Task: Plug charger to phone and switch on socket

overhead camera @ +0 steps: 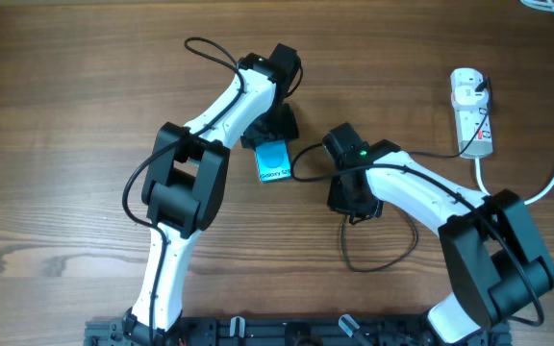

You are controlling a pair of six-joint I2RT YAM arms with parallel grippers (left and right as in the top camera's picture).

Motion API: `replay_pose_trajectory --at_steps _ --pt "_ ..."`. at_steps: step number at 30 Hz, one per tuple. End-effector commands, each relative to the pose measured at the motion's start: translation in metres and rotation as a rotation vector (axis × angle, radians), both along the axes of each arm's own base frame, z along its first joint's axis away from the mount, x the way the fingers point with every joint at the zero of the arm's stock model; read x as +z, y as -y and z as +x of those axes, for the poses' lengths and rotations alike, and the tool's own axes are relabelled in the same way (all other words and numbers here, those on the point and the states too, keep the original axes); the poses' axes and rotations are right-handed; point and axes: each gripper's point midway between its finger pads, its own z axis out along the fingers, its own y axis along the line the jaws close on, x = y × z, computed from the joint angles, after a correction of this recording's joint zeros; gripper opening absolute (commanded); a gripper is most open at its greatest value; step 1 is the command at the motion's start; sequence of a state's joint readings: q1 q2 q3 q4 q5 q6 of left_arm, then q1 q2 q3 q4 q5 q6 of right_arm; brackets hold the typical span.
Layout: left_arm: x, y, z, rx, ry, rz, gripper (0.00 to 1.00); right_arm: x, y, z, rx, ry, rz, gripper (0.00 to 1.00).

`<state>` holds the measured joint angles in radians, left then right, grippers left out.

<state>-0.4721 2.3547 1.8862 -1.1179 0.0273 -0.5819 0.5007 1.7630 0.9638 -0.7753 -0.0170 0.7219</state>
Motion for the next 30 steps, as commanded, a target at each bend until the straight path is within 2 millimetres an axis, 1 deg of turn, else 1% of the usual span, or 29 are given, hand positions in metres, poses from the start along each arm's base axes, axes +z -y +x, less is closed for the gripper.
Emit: replay_pose_trajectory --at_steps 1,3,5,6,8,12,14,18,21,25,27,30 --pt "-0.039 -0.009 -0.015 0.005 -0.089 0.048 0.75 -0.009 0.002 -0.003 0.004 -0.018 -0.020 0.09" --pt "-0.039 -0.010 -0.016 0.005 -0.092 0.050 0.75 -0.009 0.001 -0.003 0.004 -0.019 -0.014 0.09" --pt "-0.038 -0.010 -0.016 0.005 -0.091 0.049 0.75 -0.008 -0.002 -0.003 0.004 -0.022 0.002 0.06" --pt "-0.038 -0.010 -0.016 0.005 -0.092 0.048 0.75 -0.006 -0.006 -0.002 0.020 -0.023 0.022 0.04" --pt "-0.038 -0.009 -0.017 0.007 -0.101 0.040 0.74 -0.002 -0.013 0.002 0.043 -0.018 0.052 0.05" --pt "-0.028 -0.013 -0.019 0.020 -0.112 0.031 0.72 0.016 -0.031 0.016 0.117 0.020 0.145 0.04" --pt "-0.020 -0.015 -0.017 0.030 -0.106 0.021 0.72 0.026 -0.034 0.022 0.137 0.050 0.164 0.04" --pt "0.001 -0.021 -0.008 0.050 -0.063 -0.001 0.71 0.049 -0.039 0.029 0.178 0.114 0.205 0.04" --pt "0.025 -0.028 0.001 0.072 -0.013 -0.025 0.70 0.068 -0.047 0.027 0.247 0.155 0.262 0.05" --pt "0.049 -0.034 0.009 0.092 0.041 -0.050 0.70 0.089 -0.059 0.023 0.349 0.199 0.349 0.04" --pt "0.065 -0.037 0.013 0.101 0.072 -0.070 0.70 0.098 -0.063 0.021 0.381 0.217 0.376 0.04" --pt "0.080 -0.033 0.013 0.105 0.091 -0.115 0.70 0.103 -0.068 0.018 0.404 0.221 0.412 0.04"
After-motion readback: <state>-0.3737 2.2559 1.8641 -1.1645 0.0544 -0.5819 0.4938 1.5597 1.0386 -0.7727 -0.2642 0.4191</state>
